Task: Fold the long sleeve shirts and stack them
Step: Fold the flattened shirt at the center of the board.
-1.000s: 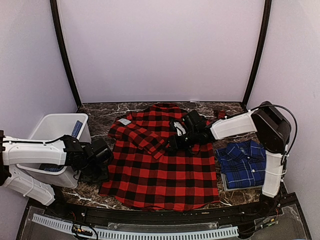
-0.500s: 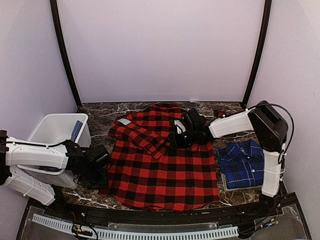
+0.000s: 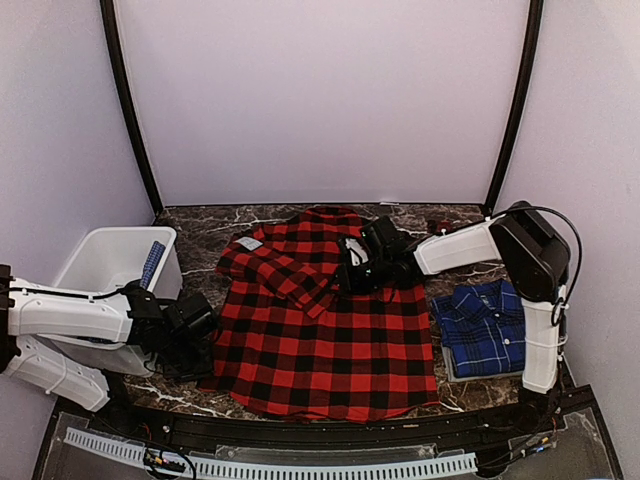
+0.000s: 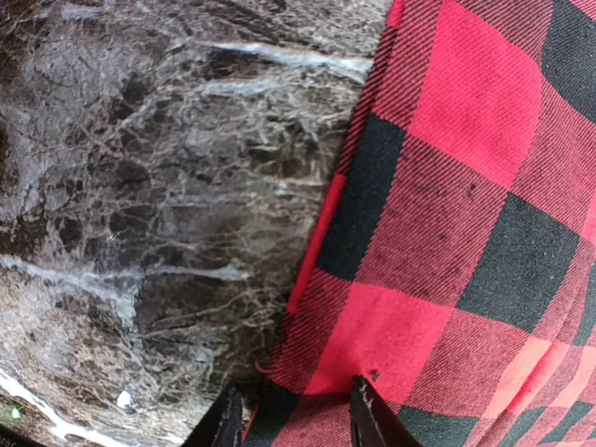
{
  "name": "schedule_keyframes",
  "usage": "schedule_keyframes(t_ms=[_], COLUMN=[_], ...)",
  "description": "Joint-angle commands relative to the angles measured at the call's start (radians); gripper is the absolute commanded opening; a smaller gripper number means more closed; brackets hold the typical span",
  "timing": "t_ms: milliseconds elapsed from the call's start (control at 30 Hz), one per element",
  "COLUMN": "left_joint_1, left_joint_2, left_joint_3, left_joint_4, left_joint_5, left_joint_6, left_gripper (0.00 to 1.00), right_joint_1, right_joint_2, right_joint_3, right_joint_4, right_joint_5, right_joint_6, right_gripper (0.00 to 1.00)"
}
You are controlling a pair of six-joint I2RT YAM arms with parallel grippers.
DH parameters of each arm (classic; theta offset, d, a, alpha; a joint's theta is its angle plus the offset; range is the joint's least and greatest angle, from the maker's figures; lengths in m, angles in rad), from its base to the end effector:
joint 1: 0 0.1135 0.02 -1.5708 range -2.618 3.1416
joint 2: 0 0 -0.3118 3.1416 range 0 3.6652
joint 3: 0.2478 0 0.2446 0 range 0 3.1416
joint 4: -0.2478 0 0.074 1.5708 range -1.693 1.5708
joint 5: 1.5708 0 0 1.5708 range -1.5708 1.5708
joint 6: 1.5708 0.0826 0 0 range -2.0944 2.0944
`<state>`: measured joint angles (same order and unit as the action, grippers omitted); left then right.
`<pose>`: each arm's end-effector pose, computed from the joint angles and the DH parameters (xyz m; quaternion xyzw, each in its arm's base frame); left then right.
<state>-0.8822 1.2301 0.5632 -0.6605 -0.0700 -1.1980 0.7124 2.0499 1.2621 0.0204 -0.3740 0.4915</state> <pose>0.1169 -0.1329 0.1561 -0.1602 0.9790 -0.0871 0.0914 0.3451 0.3380 0.1597 -0.1719 0.8908 0.3586 0.2198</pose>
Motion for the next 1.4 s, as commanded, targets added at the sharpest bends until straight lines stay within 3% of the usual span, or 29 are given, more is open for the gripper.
schedule_keyframes(t_ms=[0,567,933,1167,1300,1367], left_joint_1=[-0.006,-0.014,-0.015,-0.015,-0.015,-0.015], left_joint_2=[0.008,-0.031,-0.103,-0.023,0.021,0.030], left_joint_3=[-0.052,-0.069,-0.091,-0.106,-0.086,-0.063], left_joint_4=[-0.005,-0.037,-0.072,-0.003,0.020,0.009], left_joint_5=[0.028,0.046,0.064,0.038,0.037,0.026], left_joint_6=[-0.015,-0.016,-0.008,-0.015,0.011,0.026], left_gripper=[0.38,0.35,0.35,0.27,0.22,0.14], right_joint_1=[-0.002,-0.002,0.002,0.011,0.012,0.012], right_joint_2=[0.014,0.019,0.022,0.028,0.026,0.021], right_joint_3=[0.010,0.017,0.017,0.036,0.049,0.054], right_joint_4=[0.043,0.039,0.034,0.012,-0.011,-0.017], right_joint_5=[-0.024,-0.039,-0.043,-0.043,-0.034,-0.028], right_joint_6=[0.007,0.006,0.001,-0.013,-0.023,-0.026], right_gripper=[0.36,0.20,0.18,0.14,0.06,0.01])
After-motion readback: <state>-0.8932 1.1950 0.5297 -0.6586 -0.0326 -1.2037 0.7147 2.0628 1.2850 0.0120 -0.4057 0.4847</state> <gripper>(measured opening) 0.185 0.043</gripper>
